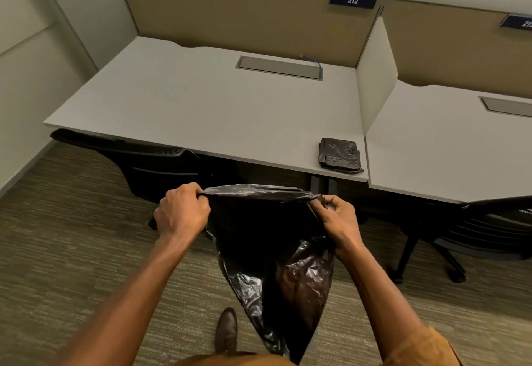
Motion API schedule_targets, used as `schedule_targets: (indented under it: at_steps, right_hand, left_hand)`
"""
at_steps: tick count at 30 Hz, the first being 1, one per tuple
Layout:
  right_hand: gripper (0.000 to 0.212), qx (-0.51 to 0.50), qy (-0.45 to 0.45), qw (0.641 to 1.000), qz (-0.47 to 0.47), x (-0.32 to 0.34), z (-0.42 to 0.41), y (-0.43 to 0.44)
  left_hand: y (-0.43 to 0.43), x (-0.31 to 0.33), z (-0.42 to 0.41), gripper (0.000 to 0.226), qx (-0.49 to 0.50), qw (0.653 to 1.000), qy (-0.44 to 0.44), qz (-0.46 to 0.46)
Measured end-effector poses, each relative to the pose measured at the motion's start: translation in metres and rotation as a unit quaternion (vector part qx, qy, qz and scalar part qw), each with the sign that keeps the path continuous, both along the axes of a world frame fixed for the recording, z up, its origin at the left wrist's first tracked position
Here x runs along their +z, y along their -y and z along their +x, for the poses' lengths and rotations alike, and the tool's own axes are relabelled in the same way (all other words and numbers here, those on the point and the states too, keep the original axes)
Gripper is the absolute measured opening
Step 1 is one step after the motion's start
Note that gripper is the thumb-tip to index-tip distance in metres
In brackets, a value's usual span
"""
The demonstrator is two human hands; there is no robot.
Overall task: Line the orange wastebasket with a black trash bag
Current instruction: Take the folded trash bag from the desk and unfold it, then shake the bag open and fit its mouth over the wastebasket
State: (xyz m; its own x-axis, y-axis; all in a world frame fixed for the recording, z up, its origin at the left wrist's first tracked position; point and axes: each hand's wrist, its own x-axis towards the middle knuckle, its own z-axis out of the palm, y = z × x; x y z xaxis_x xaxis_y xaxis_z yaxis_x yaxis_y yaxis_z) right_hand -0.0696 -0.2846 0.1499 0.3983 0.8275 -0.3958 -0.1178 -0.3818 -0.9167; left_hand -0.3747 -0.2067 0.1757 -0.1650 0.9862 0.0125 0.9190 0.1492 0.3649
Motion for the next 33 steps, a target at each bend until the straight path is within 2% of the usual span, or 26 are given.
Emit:
schedule_targets:
  at_steps: [3,6,10,11,12,13,15,17,20,22,24,26,28,30,33]
  right_hand:
    - [0.034,0.057,0.011,0.998,0.005,-0.004,0.006,0.008]
    - [0.063,0.15,0.074,0.986,0.0,-0.006,0.015,0.013]
    - [0.105,0.293,0.197,0.935,-0.033,-0.004,0.026,0.016]
    - [0.109,0.333,0.22,0.916,-0.042,-0.003,0.028,0.016]
    - [0.104,0.372,0.245,0.893,-0.059,-0.002,0.03,0.015]
    - [0.088,0.401,0.28,0.869,-0.082,-0.003,0.031,0.014]
    - [0.042,0.406,0.365,0.826,-0.141,-0.01,0.031,0.013]
    - [0.024,0.314,0.421,0.829,-0.191,-0.022,0.034,0.013]
    - [0.026,0.053,0.381,0.903,-0.192,-0.038,0.038,0.017]
    - [0.026,-0.128,0.287,0.936,-0.156,-0.047,0.043,0.017]
    - [0.024,-0.255,0.157,0.945,-0.134,-0.054,0.045,0.014]
    - [0.026,-0.314,0.077,0.937,-0.13,-0.059,0.047,0.011]
    - [0.027,-0.335,0.048,0.932,-0.127,-0.063,0.047,0.011]
    - [0.026,-0.356,0.04,0.925,-0.125,-0.065,0.046,0.014]
    - [0.025,-0.376,0.043,0.914,-0.148,-0.069,0.043,0.019]
  left_hand:
    - [-0.011,-0.02,-0.004,0.028,0.109,0.976,0.173,-0.078]
    - [-0.021,-0.032,-0.006,0.026,0.187,0.904,0.369,-0.112]
    - [-0.027,-0.03,0.0,0.027,0.228,0.813,0.517,-0.14]
    - [-0.027,-0.028,0.002,0.022,0.231,0.789,0.55,-0.147]
    - [-0.028,-0.025,0.004,0.016,0.229,0.763,0.583,-0.157]
    - [-0.029,-0.022,0.006,0.009,0.224,0.736,0.617,-0.169]
    - [-0.03,-0.015,0.007,0.011,0.2,0.692,0.662,-0.207]
    - [-0.03,-0.007,0.006,0.017,0.169,0.681,0.668,-0.248]
    - [-0.028,-0.003,0.005,0.015,0.149,0.718,0.633,-0.25]
    - [-0.024,-0.008,0.005,0.012,0.123,0.774,0.578,-0.227]
    - [-0.021,-0.018,0.006,0.024,0.072,0.842,0.495,-0.201]
    - [-0.021,-0.029,0.004,0.037,0.027,0.918,0.357,-0.172]
    - [-0.02,-0.038,0.0,0.036,-0.003,0.975,0.183,-0.124]
    - [-0.017,-0.042,-0.002,0.029,-0.011,0.995,0.053,-0.08]
    - [-0.013,-0.045,0.001,0.024,-0.003,0.999,-0.021,-0.05]
